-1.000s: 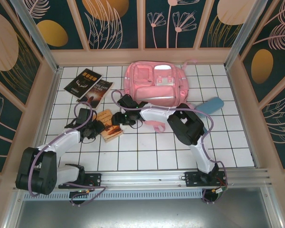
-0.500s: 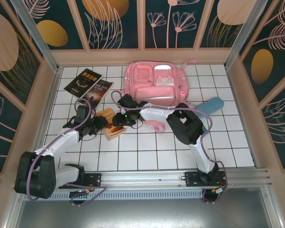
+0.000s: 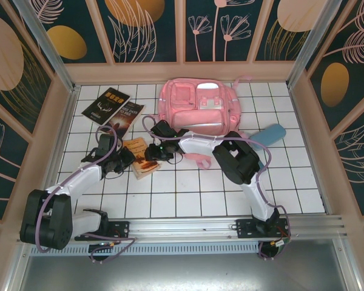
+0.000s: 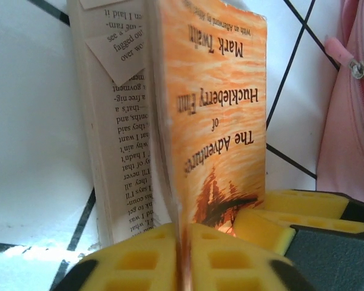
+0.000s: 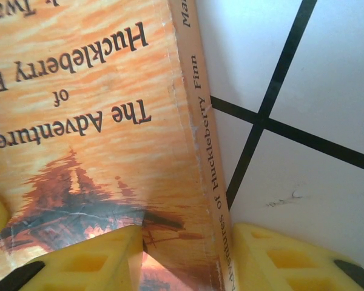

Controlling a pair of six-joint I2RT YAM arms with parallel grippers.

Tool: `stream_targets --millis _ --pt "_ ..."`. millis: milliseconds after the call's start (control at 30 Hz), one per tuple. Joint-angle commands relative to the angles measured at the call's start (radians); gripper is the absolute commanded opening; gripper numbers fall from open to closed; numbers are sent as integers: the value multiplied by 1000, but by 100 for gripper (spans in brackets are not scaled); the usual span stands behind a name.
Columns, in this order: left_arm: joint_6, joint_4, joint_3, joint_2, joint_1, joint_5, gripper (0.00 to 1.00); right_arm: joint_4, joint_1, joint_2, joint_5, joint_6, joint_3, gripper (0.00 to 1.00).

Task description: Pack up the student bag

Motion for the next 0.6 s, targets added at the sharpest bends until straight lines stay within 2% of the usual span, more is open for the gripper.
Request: stream_targets --millis 0,67,133,267,400,567 --pt "9 15 30 -22 0 20 4 3 15 8 -50 10 0 41" --pt "18 -10 39 -25 0 -6 0 4 11 -7 -37 19 -7 42" --pt "33 -42 53 -36 0 -32 0 10 4 -36 -17 30 -24 43" --pt "70 -114 99 -79 0 -54 0 99 -28 -129 -30 69 -108 59" --pt "90 -157 149 -114 1 -19 0 231 -64 -171 -164 97 -191 76" --pt "103 -199 202 -132 0 -13 0 340 -72 -153 -325 114 -226 86"
